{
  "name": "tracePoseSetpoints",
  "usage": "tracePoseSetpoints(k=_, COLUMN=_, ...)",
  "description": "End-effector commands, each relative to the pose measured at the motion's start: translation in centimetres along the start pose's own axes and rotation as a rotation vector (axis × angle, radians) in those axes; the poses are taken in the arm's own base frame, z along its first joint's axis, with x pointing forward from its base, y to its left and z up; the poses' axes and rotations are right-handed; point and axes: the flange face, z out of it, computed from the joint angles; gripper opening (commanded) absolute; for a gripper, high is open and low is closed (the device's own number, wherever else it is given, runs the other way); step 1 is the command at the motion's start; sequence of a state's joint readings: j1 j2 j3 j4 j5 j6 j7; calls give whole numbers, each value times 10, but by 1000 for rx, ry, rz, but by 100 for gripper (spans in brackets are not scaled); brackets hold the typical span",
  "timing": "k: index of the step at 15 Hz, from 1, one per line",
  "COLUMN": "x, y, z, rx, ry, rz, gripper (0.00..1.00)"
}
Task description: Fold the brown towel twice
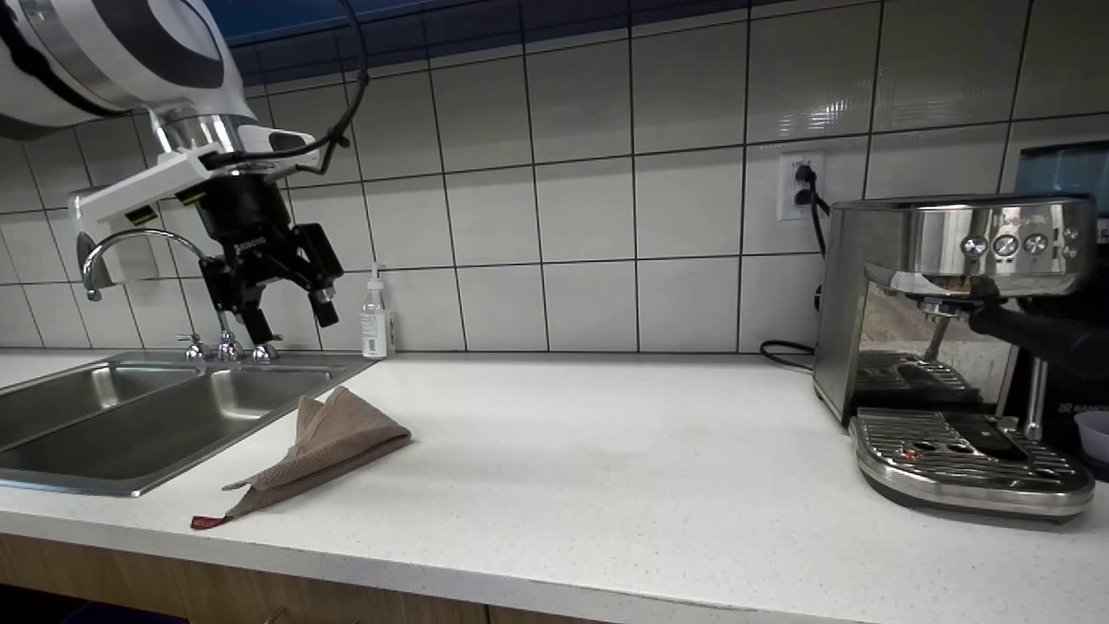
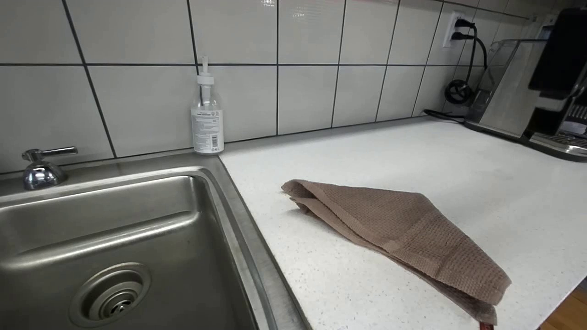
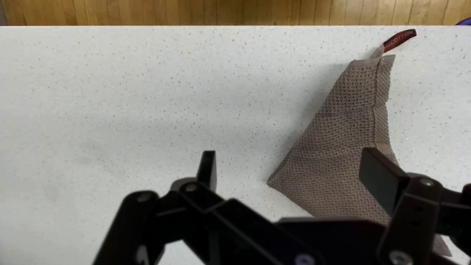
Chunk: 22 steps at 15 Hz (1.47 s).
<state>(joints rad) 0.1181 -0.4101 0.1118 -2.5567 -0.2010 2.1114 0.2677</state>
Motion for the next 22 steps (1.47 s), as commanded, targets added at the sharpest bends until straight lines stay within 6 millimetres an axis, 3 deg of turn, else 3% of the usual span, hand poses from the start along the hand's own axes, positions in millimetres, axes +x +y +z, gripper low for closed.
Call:
tracePoseSetpoints(k=1, x=-9, y=12, z=-14, rx=60, ry=-21, rz=-25, gripper=100)
tracePoseSetpoints(k=14, x=-20, y=21, z=-29, rx=159, ry=-42, rz=-21, gripper=100)
tracePoseSetpoints(k=16, x=-15, y=18, z=-20, rx=143, ry=-40, rz=-8, gripper=100)
tracePoseSetpoints(k=22, x=-15, y=18, z=-21, rx=143, ry=-38, rz=-10, gripper=100)
